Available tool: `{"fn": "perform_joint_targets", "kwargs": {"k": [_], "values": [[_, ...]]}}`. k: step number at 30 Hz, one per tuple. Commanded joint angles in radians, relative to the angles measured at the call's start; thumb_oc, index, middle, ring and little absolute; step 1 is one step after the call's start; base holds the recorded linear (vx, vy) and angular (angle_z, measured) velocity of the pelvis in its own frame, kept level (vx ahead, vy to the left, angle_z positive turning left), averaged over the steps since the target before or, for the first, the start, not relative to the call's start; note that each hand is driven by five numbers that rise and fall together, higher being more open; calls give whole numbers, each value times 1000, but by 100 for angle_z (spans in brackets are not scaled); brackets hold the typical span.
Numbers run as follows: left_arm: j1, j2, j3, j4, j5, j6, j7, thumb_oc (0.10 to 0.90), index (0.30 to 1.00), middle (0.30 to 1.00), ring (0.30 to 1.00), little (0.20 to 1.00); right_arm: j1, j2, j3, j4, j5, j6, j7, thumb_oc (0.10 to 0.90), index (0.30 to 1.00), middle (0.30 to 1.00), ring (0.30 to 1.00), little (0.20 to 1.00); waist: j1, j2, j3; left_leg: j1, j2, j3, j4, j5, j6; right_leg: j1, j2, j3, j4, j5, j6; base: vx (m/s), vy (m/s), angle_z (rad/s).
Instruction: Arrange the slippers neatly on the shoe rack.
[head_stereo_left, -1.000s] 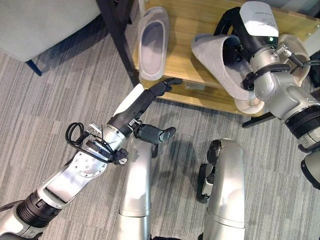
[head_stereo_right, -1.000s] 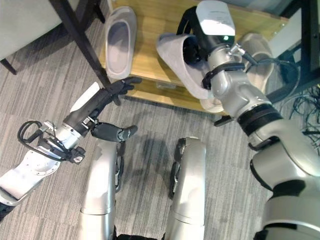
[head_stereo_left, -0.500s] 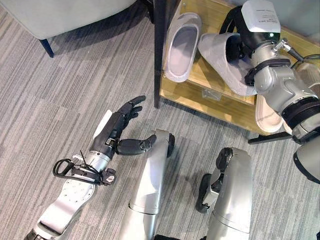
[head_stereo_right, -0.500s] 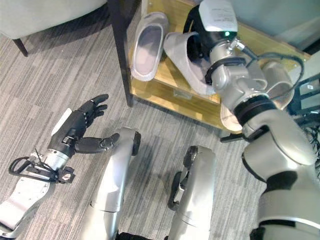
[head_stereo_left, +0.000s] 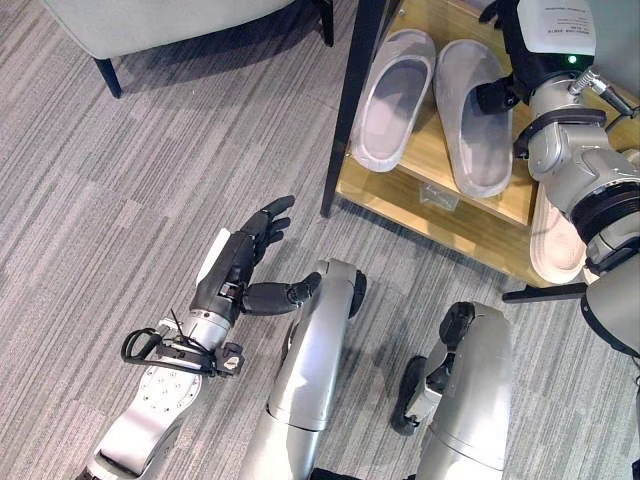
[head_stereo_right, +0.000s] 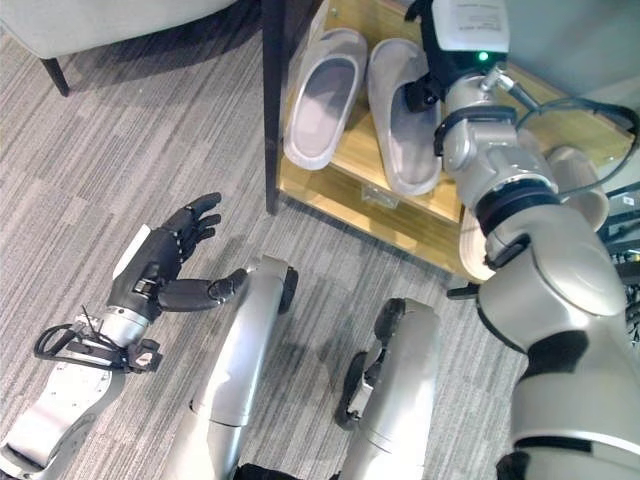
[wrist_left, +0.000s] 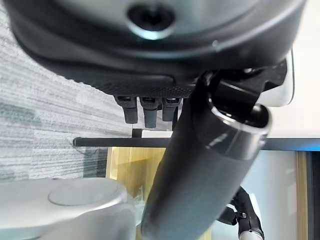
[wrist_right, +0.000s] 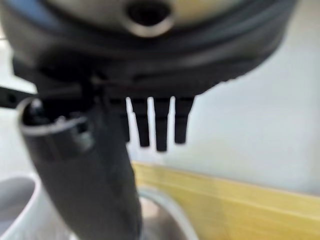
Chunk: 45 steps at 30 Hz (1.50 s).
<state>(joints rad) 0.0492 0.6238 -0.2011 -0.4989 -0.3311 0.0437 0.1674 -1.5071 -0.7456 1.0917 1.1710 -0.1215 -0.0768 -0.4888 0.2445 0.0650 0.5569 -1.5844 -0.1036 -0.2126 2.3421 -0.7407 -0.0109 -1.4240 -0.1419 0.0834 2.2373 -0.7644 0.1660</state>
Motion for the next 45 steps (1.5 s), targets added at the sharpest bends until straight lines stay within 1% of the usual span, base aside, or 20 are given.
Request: {"fn": "perform_joint_targets", "kwargs": {"k": [1, 4, 5, 8, 10, 11, 17, 18, 21, 22, 23, 25, 26, 27, 30, 32, 34, 38, 45], "values": [[-59, -46, -71, -136, 34, -109, 5, 800, 900, 900, 900, 900, -253, -26, 5, 107, 51, -3, -90, 800, 900, 900, 900, 900, 35, 66, -37, 14, -23, -48, 52, 2, 14, -38, 37, 32, -9, 416, -211, -15, 26, -3], [-58, -50, -81, -131, 25, -107, 2, 800, 900, 900, 900, 900, -265, -3, 43, 98, 65, -10, -60, 800, 900, 900, 900, 900, 30, 60, -37, 14, -19, -47, 59, 0, 6, -46, 42, 38, 1, 412, -216, -18, 15, -5], [-63, -59, -82, -127, 15, -104, 1, 800, 900, 900, 900, 900, -269, 20, 70, 105, 69, -5, -36, 800, 900, 900, 900, 900, 22, 54, -37, 14, -15, -47, 62, -3, 2, -54, 46, 45, 11, 409, -220, -32, 12, -9], [-60, -66, -78, -124, 22, -96, 1, 800, 900, 900, 900, 900, -238, 24, 64, 88, 83, -8, -17, 800, 900, 900, 900, 900, 7, 44, -37, 14, -10, -41, 66, -1, -3, -60, 52, 54, 19, 412, -221, -29, -4, -11], [-55, -67, -77, -123, 21, -94, 0, 800, 900, 900, 900, 900, -227, 20, 59, 78, 83, -8, -15, 800, 900, 900, 900, 900, 5, 40, -37, 14, -8, -38, 69, -1, -4, -63, 54, 56, 23, 412, -220, -8, -3, -2], [-44, -73, -78, -128, 10, -88, -3, 800, 900, 900, 900, 900, -188, 7, 45, 35, 73, -7, -7, 800, 900, 900, 900, 900, -4, 35, -37, 14, -4, -33, 67, 2, -5, -68, 58, 60, 24, 414, -222, 0, 0, 0], [-18, -71, -62, -130, -4, -83, -5, 800, 900, 900, 900, 900, -111, -47, -13, -87, 47, -6, -13, 800, 900, 900, 900, 900, -20, 28, -37, 14, 4, -24, 70, 4, -9, -83, 72, 67, 28, 418, -221, -26, -28, -6], [-3, -76, -55, -127, -10, -80, -6, 800, 900, 900, 900, 900, -78, -71, -55, -145, 42, -9, -19, 800, 900, 900, 900, 900, -27, 30, -37, 14, 8, -22, 69, 5, -8, -88, 77, 67, 29, 421, -220, -33, -44, -7], [14, -82, -45, -126, -19, -79, -8, 800, 900, 900, 900, 900, -7, -107, -153, -247, 45, -12, -31, 800, 900, 900, 900, 900, -39, 27, -37, 14, 11, -16, 71, 6, -6, -97, 88, 66, 31, 425, -218, -27, -48, -10], [21, -85, -44, -126, -23, -78, -11, 800, 900, 900, 900, 900, 25, -116, -196, -286, 50, -14, -33, 800, 900, 900, 900, 900, -43, 26, -37, 14, 12, -14, 69, 8, -6, -101, 92, 65, 30, 425, -219, -14, -25, -12], [22, -82, -44, -126, -23, -78, -11, 800, 900, 900, 900, 900, 33, -119, -205, -294, 48, -11, -32, 800, 900, 900, 900, 900, -41, 23, -37, 14, 12, -13, 70, 8, -6, -101, 92, 66, 31, 425, -218, -16, -32, -8], [30, -85, -37, -126, -27, -78, -12, 800, 900, 900, 900, 900, 94, -132, -283, -369, 58, -19, -35, 800, 900, 900, 900, 900, -51, 23, -37, 14, 13, -9, 68, 9, -6, -107, 97, 66, 28, 429, -217, -20, -42, -7], [34, -85, -33, -123, -29, -78, -13, 800, 900, 900, 900, 900, 143, -130, -341, -409, 68, -19, -32, 800, 900, 900, 900, 900, -54, 18, -37, 14, 14, -7, 67, 9, -7, -110, 100, 66, 27, 431, -216, -35, -96, -15], [43, -95, -21, -120, -27, -77, -16, 800, 900, 900, 900, 900, 289, -92, -520, -504, 125, -34, -30, 800, 900, 900, 900, 900, -68, 21, -37, 14, 18, 1, 60, 10, -8, -119, 107, 66, 22, 435, -215, -37, -102, -10], [44, -80, -13, -116, -27, -77, -17, 800, 900, 900, 900, 900, 403, -40, -641, -600, 140, -24, -8, 800, 900, 900, 900, 900, -74, 13, -37, 14, 23, 6, 58, 10, -8, -126, 116, 69, 19, 444, -213, -23, -64, -17], [40, -80, -12, -109, -28, -78, -15, 800, 900, 900, 900, 900, 434, -2, -680, -621, 155, -23, 0, 800, 900, 900, 900, 900, -75, 15, -37, 14, 24, 7, 56, 9, -9, -132, 120, 70, 17, 446, -212, -17, -34, -9], [31, -81, -22, -99, -33, -82, -9, 800, 900, 900, 900, 900, 427, 33, -684, -606, 164, -20, 5, 800, 900, 900, 900, 900, -68, 24, -37, 14, 23, 2, 55, 6, -11, -138, 123, 68, 13, 446, -212, -30, -21, -9], [25, -83, -25, -100, -35, -87, -4, 800, 900, 900, 900, 900, 420, 55, -684, -599, 163, -22, 6, 800, 900, 900, 900, 900, -64, 30, -37, 14, 19, -1, 54, 2, -14, -137, 123, 60, 11, 446, -211, -5, -3, -1], [4, -85, -38, -97, -30, -96, 6, 800, 900, 900, 900, 900, 342, 45, -619, -555, 124, -30, -7, 800, 900, 900, 900, 900, -51, 34, -37, 14, 3, -18, 59, -7, -18, -124, 118, 39, 9, 446, -209, 0, 0, 0]]}}
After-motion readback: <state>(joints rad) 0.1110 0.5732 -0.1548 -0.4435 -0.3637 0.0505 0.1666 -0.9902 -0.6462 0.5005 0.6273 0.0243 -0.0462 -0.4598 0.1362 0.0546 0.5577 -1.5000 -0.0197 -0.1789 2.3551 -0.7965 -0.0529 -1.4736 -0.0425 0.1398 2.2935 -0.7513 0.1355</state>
